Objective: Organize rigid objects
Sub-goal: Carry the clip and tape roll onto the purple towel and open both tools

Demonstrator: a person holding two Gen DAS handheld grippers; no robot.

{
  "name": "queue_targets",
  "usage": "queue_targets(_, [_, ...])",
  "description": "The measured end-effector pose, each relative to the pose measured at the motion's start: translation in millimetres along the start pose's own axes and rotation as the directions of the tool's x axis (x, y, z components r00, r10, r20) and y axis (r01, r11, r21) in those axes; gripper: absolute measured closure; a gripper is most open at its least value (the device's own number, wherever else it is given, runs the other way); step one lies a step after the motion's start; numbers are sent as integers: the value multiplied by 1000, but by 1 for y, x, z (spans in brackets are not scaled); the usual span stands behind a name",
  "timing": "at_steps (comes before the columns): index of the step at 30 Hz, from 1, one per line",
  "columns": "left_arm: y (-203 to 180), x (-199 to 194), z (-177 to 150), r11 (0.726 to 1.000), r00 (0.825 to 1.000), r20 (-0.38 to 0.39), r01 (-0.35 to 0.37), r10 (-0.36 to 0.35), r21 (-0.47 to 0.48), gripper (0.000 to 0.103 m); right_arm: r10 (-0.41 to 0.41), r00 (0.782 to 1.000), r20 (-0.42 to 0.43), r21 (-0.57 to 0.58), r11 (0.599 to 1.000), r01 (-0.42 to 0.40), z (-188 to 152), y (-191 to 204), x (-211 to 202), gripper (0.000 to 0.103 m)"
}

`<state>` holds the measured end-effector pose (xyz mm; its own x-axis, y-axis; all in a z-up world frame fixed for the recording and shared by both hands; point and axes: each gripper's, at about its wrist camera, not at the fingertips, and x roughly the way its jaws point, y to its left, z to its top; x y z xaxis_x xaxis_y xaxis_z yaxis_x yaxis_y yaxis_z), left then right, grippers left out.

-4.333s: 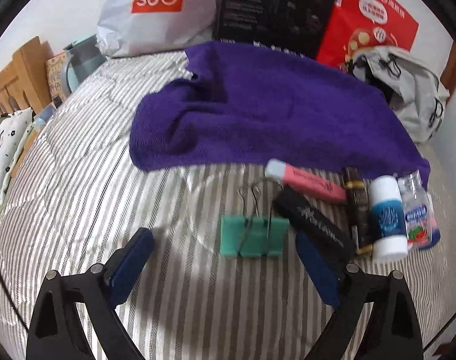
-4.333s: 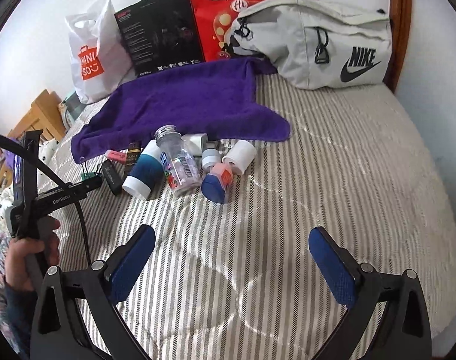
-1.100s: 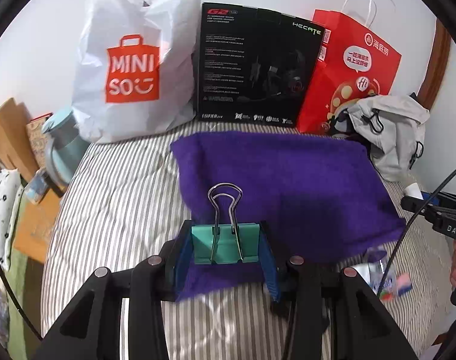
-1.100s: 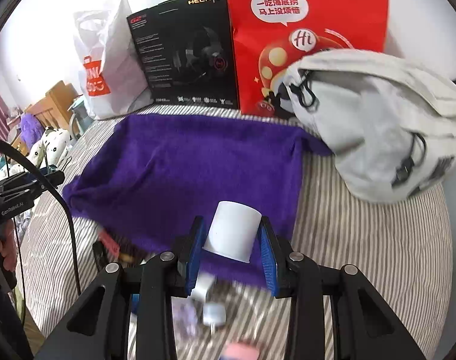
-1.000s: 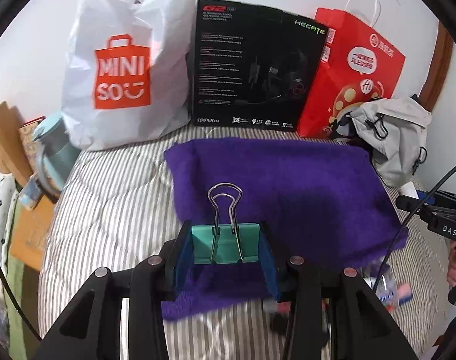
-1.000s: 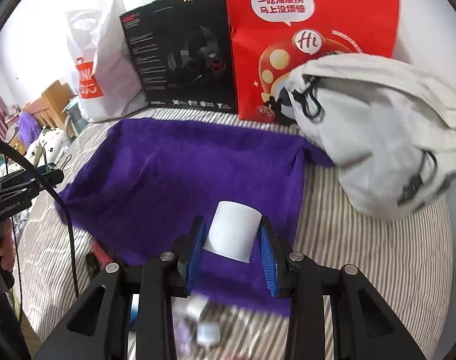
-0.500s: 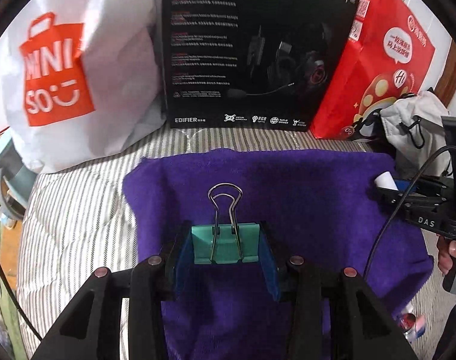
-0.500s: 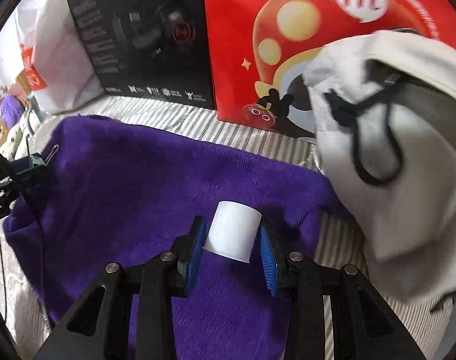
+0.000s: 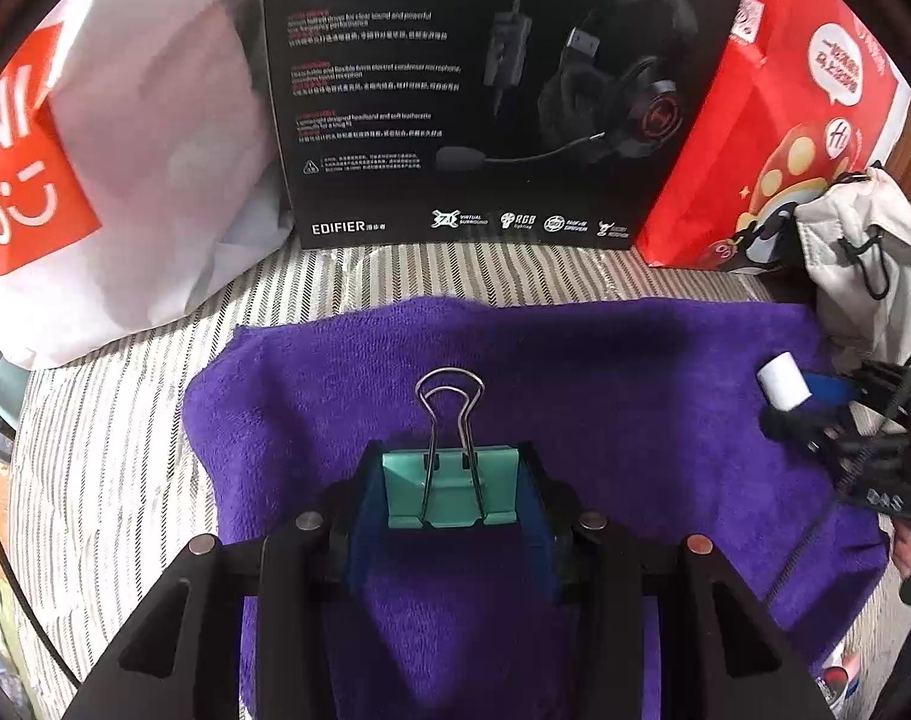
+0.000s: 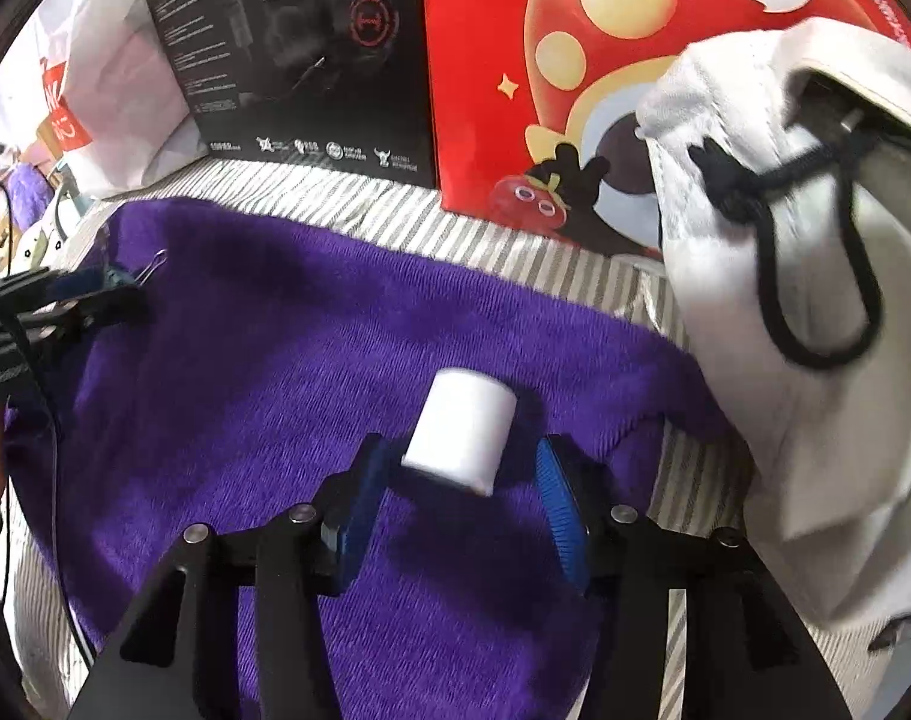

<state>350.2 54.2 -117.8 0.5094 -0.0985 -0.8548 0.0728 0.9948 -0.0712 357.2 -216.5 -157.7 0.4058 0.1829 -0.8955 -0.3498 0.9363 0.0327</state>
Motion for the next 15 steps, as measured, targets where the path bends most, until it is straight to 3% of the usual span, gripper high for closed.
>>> queue_targets(15, [-28, 19, 1, 995, 996, -35, -78, 81, 69, 61, 2, 998, 67, 54, 999, -5, -59, 15, -70, 49])
